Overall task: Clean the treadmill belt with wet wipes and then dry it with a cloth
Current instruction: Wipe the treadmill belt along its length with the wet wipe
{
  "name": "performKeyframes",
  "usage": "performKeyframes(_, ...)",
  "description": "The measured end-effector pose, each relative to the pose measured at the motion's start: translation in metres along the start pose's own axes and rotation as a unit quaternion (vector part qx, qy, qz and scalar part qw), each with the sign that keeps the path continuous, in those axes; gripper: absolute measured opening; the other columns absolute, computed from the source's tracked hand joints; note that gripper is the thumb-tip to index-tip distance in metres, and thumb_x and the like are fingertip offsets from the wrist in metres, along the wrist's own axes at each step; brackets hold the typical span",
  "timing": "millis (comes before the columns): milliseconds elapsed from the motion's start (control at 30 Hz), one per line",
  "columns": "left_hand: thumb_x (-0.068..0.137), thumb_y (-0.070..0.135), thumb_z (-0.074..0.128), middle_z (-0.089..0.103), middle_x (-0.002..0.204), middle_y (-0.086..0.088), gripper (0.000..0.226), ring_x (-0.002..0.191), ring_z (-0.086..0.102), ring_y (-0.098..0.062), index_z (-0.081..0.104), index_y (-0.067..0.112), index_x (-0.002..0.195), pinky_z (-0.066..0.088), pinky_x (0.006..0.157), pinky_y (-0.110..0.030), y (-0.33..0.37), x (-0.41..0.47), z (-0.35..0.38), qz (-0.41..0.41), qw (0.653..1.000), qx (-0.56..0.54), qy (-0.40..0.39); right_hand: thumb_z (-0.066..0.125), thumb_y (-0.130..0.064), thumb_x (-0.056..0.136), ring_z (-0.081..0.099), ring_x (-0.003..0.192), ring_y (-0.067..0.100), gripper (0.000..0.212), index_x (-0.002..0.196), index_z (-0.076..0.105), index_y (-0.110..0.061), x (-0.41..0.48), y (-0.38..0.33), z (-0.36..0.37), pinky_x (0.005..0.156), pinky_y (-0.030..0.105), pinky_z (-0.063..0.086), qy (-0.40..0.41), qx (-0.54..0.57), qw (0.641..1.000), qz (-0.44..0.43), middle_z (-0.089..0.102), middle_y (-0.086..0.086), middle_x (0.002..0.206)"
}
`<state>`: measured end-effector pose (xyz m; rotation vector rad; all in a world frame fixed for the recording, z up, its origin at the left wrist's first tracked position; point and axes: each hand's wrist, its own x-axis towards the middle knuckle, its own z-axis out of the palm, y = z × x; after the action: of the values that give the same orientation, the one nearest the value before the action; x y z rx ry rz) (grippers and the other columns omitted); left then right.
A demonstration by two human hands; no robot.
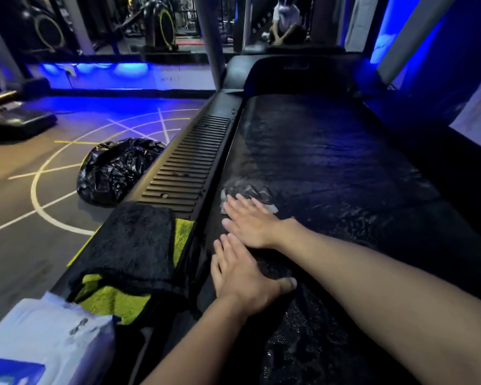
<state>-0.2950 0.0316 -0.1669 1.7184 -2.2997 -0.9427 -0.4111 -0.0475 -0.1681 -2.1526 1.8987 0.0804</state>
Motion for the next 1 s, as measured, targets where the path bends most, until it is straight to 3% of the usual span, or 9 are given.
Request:
performKeyframes(133,0.065,0.065,0.076,-0.028,0.158,-0.012,0.145,0.143,-0.032,-0.022,-0.026,0.002,0.147,-0.016,0.118,-0.035,-0.002,0.004,0.003,-0.010,1.000,0.015,0.006,0.018,-0.038,0.108,-0.014,0.151,0.012,0.058,0.159,-0.002,-0.018,-0.026,0.015,0.013,0.123,0.035,-0.009,-0.015,-0.028,0.994,-0.105,-0.012,-0.003,0.165)
performKeyframes(267,0.066,0.066,0.074,-0.028,0.158,-0.011,0.144,0.144,-0.030,-0.021,-0.026,0.003,0.147,-0.016,0.117,-0.033,-0.001,0.003,0.004,-0.013,1.000,0.026,0.005,0.012,-0.048,0.106,-0.015,0.151,0.013,0.062,0.159,-0.002,-0.019,0.000,0.018,0.000,0.122,0.040,-0.009,0.009,0.002,0.999,0.036,-0.011,-0.001,0.166)
performKeyframes(433,0.065,0.065,0.076,-0.026,0.159,-0.011,0.144,0.145,-0.028,-0.020,-0.024,0.003,0.148,-0.015,0.119,-0.033,-0.001,0.002,0.004,-0.018,0.999,0.028,0.012,0.015,-0.037,0.109,-0.014,0.151,0.012,0.056,0.159,0.000,-0.017,-0.031,0.013,0.012,0.123,0.037,-0.008,-0.008,-0.018,0.995,-0.095,-0.010,-0.002,0.166)
performKeyframes(567,0.066,0.067,0.075,-0.026,0.159,-0.009,0.143,0.145,-0.028,-0.020,-0.024,0.004,0.148,-0.014,0.119,-0.034,0.001,-0.001,0.001,-0.016,0.999,0.035,0.004,0.014,-0.043,0.107,-0.014,0.151,0.015,0.061,0.159,-0.002,-0.015,-0.009,0.029,-0.001,0.123,0.040,-0.008,0.015,-0.011,0.999,0.033,-0.010,0.002,0.166)
performKeyframes(733,0.065,0.067,0.075,-0.028,0.159,-0.008,0.144,0.144,-0.029,-0.019,-0.025,0.005,0.148,-0.014,0.119,-0.034,0.002,0.004,0.001,-0.031,0.999,0.044,-0.009,0.017,-0.041,0.108,-0.012,0.151,0.012,0.059,0.159,-0.001,-0.016,-0.030,0.024,0.015,0.122,0.035,-0.007,0.000,-0.039,0.995,-0.090,-0.009,-0.003,0.166)
performKeyframes(867,0.066,0.068,0.074,-0.030,0.158,-0.009,0.144,0.144,-0.030,-0.020,-0.026,0.006,0.148,-0.014,0.118,-0.035,0.002,0.002,0.000,-0.028,0.998,0.053,-0.017,0.011,-0.048,0.106,-0.015,0.151,0.014,0.063,0.158,-0.003,-0.017,-0.006,0.049,-0.005,0.123,0.040,-0.008,0.015,-0.009,0.998,0.066,-0.013,0.000,0.166)
performKeyframes(1000,0.066,0.068,0.073,-0.030,0.157,-0.009,0.142,0.144,-0.031,-0.021,-0.025,0.005,0.149,-0.014,0.118,-0.036,0.005,0.006,-0.001,-0.049,0.995,0.080,-0.030,0.014,-0.046,0.106,-0.016,0.150,0.011,0.062,0.158,-0.004,-0.018,-0.043,0.032,0.015,0.123,0.038,-0.008,-0.012,-0.039,0.996,-0.076,-0.014,-0.006,0.163)
